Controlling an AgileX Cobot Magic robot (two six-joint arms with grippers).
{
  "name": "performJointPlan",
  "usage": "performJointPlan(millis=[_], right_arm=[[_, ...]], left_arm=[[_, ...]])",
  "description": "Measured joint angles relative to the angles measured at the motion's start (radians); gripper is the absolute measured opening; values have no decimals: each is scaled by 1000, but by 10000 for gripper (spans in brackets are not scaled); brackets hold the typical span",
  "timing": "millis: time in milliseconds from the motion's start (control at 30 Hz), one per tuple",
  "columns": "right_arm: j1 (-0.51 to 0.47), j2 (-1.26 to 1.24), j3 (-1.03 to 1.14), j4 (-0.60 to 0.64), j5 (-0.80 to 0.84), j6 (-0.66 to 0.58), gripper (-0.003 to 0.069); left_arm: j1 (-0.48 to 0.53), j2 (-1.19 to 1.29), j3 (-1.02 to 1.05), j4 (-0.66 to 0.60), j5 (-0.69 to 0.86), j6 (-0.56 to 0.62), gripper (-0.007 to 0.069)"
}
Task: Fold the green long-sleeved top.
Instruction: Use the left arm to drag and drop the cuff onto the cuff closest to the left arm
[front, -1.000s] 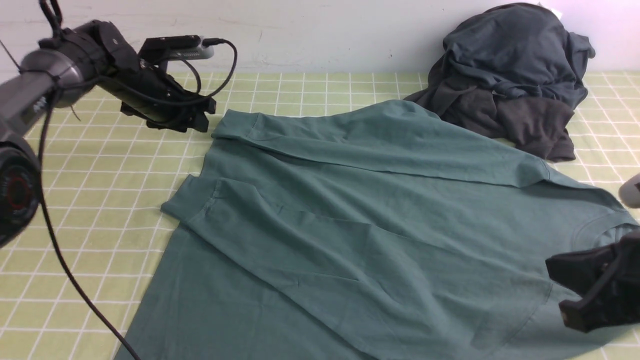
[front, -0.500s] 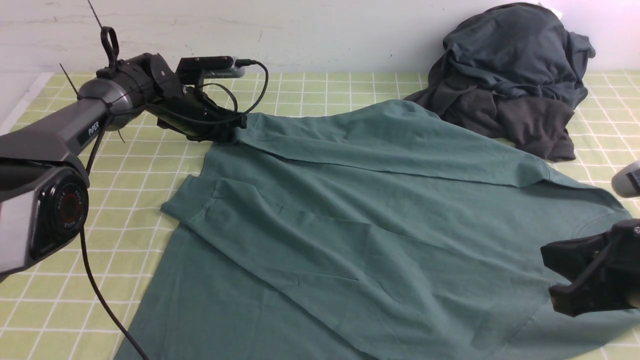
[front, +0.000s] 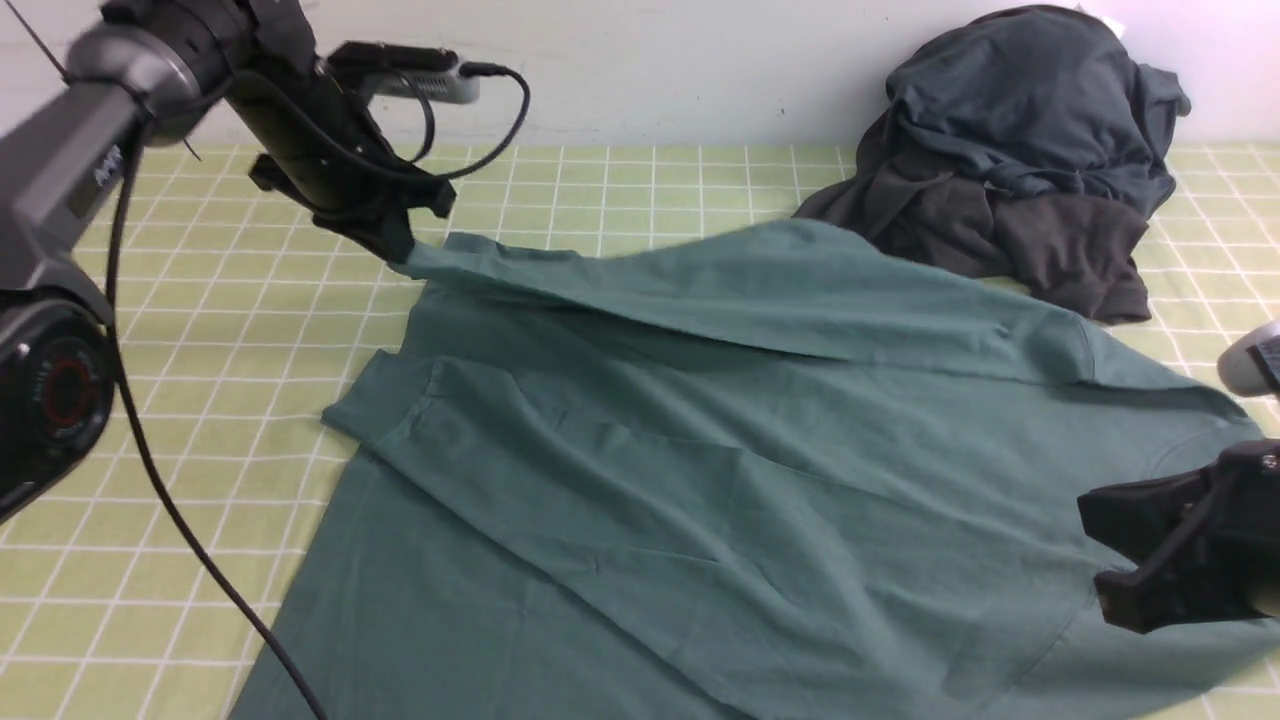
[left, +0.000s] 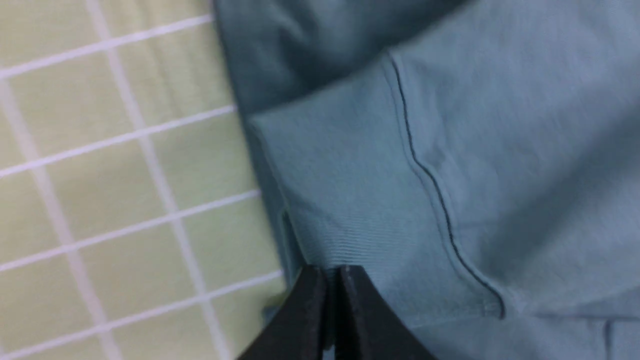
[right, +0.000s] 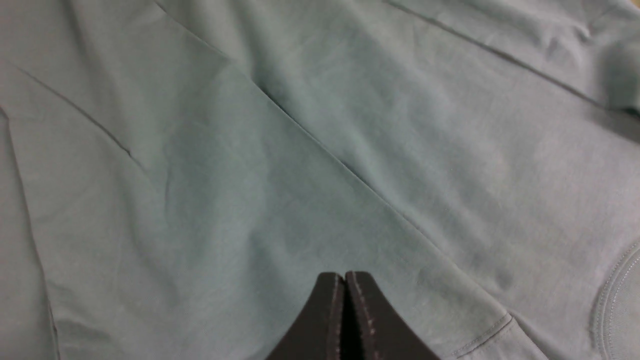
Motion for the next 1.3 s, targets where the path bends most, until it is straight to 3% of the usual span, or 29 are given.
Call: performJointPlan(millis=[133,500,900,1067,1167,1300], right_arm=[[0,0,0,1,11,-4,-14],[0,0,0,14,17,-16,-14],[0,0,0,30,36,-17,-14],[0,0,0,30,38,-29,-14],[0,0,0,30,58,-63,-14],[0,0,0,34,81,-73,-14]], left_arm=[[0,-129,126,68,7,-37,6],[-12,-352,679,73,6,-23,6],[-12,-354,741,117,-6,-42,27],[-12,-385,743,123,-6,-48,146],[-12,-453,745,98,-6,-49,279],[-30,-524,771,74,-6,-45,345]])
